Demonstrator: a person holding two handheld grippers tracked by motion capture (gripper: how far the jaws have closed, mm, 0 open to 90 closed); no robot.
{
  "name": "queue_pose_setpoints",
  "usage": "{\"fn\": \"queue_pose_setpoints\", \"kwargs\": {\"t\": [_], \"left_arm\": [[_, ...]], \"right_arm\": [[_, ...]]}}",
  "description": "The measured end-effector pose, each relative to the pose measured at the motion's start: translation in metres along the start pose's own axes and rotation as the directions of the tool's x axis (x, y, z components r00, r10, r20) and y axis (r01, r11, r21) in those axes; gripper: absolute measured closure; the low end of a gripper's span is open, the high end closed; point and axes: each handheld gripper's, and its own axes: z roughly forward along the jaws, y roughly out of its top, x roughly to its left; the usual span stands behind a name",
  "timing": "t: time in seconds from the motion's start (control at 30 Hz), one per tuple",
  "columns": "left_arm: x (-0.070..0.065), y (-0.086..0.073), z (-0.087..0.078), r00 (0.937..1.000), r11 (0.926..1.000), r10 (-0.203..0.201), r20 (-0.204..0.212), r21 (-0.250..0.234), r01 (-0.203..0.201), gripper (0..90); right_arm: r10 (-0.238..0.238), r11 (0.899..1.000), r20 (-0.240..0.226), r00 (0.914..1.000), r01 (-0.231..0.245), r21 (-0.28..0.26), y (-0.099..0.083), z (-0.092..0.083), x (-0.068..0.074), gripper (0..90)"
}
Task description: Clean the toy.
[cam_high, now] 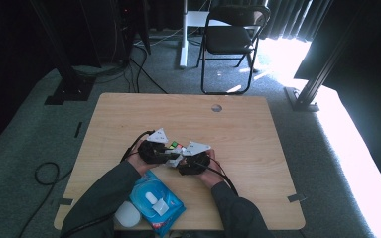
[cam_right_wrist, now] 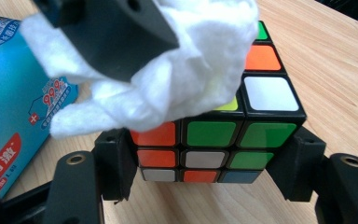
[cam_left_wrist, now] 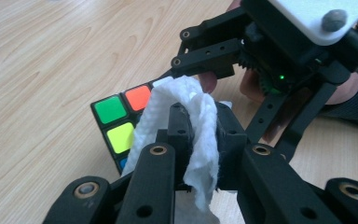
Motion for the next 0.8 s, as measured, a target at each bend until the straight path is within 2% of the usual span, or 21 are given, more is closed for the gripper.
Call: {"fn": "queue_pose_setpoints", "kwargs": {"t": [0.17,0.37,0.8], "left_arm": [[0.006,-0.001,-0.003,0.9994,0.9998,-0.020,-0.029,-0.010,0.020,80.2],[0.011,-0.003,-0.008,0.9938,0.9995,-0.031,-0.107,-0.009,0.030,80.4],[0.016,-0.004,-0.010,0.9820,0.9982,-0.061,-0.179,-0.010,0.060,80.3]], "right_arm": [[-0.006,1.000,0.001,1.0000,0.006,0.001,0.000,-0.001,0.001,34.3],[-0.009,1.000,-0.005,0.9999,0.009,-0.003,0.001,-0.003,0.001,34.2],[-0.015,1.000,-0.018,0.9997,0.015,-0.013,0.000,-0.004,0.001,34.3]]}}
